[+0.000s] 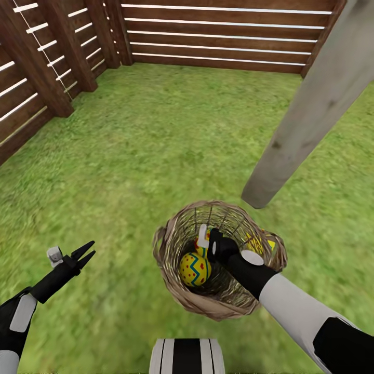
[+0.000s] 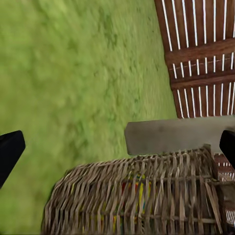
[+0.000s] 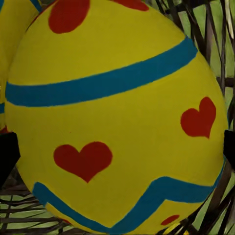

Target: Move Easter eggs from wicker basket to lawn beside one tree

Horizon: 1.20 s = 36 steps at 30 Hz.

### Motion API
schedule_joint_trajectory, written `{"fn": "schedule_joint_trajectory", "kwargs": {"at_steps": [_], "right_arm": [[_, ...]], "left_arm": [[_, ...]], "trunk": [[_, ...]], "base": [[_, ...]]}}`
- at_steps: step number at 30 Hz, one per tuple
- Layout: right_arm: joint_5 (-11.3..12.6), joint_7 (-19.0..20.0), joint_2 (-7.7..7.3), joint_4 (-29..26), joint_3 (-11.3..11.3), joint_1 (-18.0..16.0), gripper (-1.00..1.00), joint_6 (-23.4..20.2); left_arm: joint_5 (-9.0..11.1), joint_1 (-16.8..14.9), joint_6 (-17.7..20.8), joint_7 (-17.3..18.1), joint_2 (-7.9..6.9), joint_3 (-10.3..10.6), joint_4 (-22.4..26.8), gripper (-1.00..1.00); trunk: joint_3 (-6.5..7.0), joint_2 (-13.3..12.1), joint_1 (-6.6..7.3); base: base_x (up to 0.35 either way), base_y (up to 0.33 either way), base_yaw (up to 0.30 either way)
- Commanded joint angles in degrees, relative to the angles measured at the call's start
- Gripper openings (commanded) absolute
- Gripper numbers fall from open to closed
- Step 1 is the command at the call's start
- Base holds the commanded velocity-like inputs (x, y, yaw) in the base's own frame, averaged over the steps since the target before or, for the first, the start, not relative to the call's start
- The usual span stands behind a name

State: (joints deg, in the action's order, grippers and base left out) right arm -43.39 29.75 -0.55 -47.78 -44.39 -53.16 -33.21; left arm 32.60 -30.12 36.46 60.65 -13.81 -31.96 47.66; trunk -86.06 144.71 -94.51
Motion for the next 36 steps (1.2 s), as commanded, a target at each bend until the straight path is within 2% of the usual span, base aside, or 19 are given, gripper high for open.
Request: {"fn": "schedule_joint_trajectory", "kwargs": {"at_steps": [1,2,3,17,32,36], "right_arm": [[-0.3,0.5,-0.08,0.3,-0.2,0.0,-1.0,-0.5],[-0.3,0.5,-0.07,-0.2,-0.2,0.0,-1.0,-0.7],[5.1,0.5,-0.07,2.6,-0.2,0.0,-1.0,-3.7],[5.1,0.6,-0.07,2.6,-0.3,0.0,-1.0,-3.7],[5.0,0.6,0.73,2.7,-0.3,0.0,-1.0,-3.8],[5.0,0.6,0.73,2.6,-0.3,0.0,-1.0,-3.8]], "left_arm": [[0.2,0.0,0.4,0.1,0.01,0.0,0.0,1.0],[0.2,0.0,0.4,0.1,0.01,-0.1,0.0,1.0],[0.2,0.0,0.4,0.1,0.01,0.0,0.0,1.0],[0.3,0.0,0.3,0.3,0.13,-0.1,0.0,1.0],[0.3,0.0,0.3,0.2,0.18,0.0,0.0,1.0],[0.2,0.0,0.3,0.1,0.18,0.1,0.0,1.0]], "trunk": [[-0.26,0.0,-0.03],[-0.26,0.0,-0.03],[-0.26,0.0,-0.03],[-0.93,0.1,-0.11],[0.84,0.0,0.1],[1.73,-0.1,0.2]], "base": [[0.0,0.0,0.0],[0.0,0.0,0.0],[0.0,0.0,0.0],[0.0,0.0,0.0],[0.0,0.0,0.0],[0.0,0.0,0.0]]}}
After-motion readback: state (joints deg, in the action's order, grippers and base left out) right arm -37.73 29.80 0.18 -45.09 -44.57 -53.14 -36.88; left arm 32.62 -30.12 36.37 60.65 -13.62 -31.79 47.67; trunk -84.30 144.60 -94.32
